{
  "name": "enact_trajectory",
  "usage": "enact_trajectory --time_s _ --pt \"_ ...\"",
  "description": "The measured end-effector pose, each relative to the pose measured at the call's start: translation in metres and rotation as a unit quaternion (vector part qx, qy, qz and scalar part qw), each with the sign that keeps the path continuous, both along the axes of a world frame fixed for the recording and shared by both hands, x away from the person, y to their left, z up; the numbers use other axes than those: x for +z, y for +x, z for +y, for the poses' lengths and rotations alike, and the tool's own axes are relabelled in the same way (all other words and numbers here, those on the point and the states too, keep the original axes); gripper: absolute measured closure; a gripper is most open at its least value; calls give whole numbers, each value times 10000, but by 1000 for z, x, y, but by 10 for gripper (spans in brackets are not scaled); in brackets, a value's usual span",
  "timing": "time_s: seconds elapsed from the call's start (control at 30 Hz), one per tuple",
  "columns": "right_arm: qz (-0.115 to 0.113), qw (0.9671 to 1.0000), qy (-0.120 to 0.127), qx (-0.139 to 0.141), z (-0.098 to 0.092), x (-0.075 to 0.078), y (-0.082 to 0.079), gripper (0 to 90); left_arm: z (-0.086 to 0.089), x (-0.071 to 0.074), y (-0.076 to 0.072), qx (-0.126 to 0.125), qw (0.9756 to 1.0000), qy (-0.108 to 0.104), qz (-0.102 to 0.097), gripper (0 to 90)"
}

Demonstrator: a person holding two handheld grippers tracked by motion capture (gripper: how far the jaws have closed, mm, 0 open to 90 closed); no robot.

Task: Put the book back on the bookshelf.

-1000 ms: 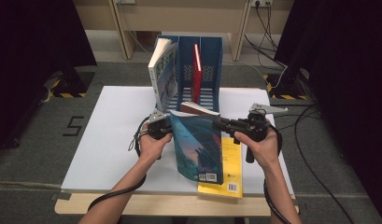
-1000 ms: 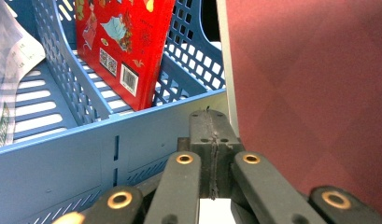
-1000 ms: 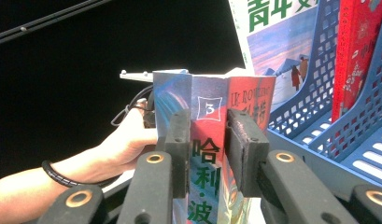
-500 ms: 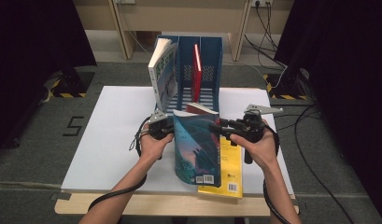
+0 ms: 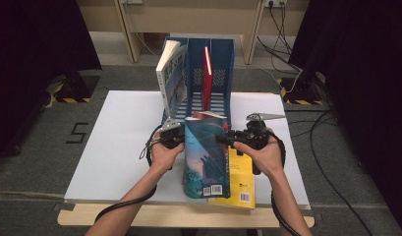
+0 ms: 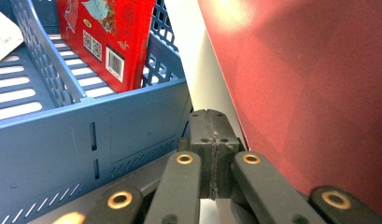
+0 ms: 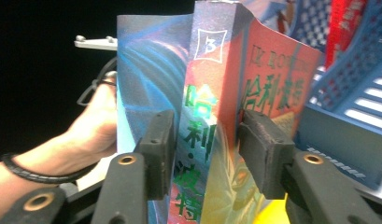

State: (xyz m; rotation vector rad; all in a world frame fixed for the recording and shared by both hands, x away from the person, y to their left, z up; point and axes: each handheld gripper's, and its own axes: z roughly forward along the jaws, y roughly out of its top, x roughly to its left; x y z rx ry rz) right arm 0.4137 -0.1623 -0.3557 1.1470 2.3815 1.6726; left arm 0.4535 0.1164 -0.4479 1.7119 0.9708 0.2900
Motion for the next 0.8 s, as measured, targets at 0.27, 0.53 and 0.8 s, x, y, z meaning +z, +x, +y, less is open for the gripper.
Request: enact_trajectory --time_s 0.27,0.53,0.8 --pt "26 9997 -151 -206 1 2 -2 602 1 -1 1 158 9998 88 50 899" --pt "193 9979 -302 -544 -2 -9 6 614 13 -8 3 405 9988 203 187 898" --pt "460 9974 -168 -532 3 -16 15 695 15 -16 4 486 9979 307 307 898"
